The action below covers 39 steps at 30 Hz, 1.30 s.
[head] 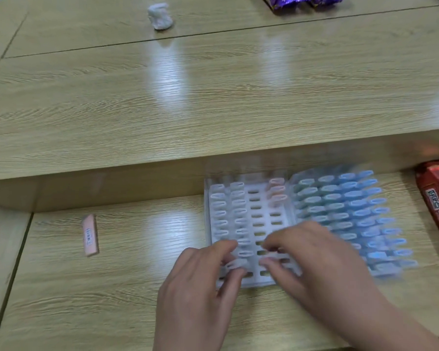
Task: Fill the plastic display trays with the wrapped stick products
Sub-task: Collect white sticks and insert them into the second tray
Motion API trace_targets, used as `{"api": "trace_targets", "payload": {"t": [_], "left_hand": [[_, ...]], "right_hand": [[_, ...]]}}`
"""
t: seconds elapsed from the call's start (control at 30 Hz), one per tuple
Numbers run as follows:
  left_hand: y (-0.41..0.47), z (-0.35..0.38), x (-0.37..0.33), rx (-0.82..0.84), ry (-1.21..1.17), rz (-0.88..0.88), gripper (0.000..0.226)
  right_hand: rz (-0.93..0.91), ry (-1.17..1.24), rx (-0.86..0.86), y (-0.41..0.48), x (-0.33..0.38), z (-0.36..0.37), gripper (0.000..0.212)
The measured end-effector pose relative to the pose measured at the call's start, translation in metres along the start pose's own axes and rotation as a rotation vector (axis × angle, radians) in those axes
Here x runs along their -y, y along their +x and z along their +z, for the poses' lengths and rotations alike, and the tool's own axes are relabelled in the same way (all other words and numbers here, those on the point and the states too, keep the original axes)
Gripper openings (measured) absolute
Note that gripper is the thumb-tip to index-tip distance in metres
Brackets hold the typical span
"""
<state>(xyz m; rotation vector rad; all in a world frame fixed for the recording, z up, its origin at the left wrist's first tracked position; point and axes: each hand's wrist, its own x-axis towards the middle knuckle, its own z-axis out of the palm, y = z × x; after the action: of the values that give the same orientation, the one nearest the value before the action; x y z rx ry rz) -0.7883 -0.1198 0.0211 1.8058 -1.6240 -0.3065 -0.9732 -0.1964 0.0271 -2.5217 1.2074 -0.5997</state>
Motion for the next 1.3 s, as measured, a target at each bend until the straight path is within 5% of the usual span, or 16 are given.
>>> {"api": "trace_targets", "payload": {"t": [0.13,0.67,1.0,1.17,1.3], "left_hand": [[0.000,0.001,-0.004,0.013,-0.051,-0.050,0.029],[-0.017,0.011,0.010,-0.049,-0.236,-0.106,0.018],[-0.041,0.017,0.027,-0.084,-0.462,-0.393,0.052],[-0.051,-0.004,0.059,-0.088,-0.471,-0.448,0.044],[-0.051,-0.044,0.112,-0.243,-0.412,-0.576,0.035]], "right_hand": [[-0.026,-0.067,0.081,-0.009,0.013,0.014,0.023],[0.143,-0.185,-0.057,-0.009,0.029,0.031,0.020],[0.127,-0.203,-0.012,-0.007,0.030,0.032,0.019],[0.202,-0.149,0.084,-0.006,0.037,0.014,0.029],[0.320,-0.067,0.064,0.004,0.055,0.003,0.034]]}}
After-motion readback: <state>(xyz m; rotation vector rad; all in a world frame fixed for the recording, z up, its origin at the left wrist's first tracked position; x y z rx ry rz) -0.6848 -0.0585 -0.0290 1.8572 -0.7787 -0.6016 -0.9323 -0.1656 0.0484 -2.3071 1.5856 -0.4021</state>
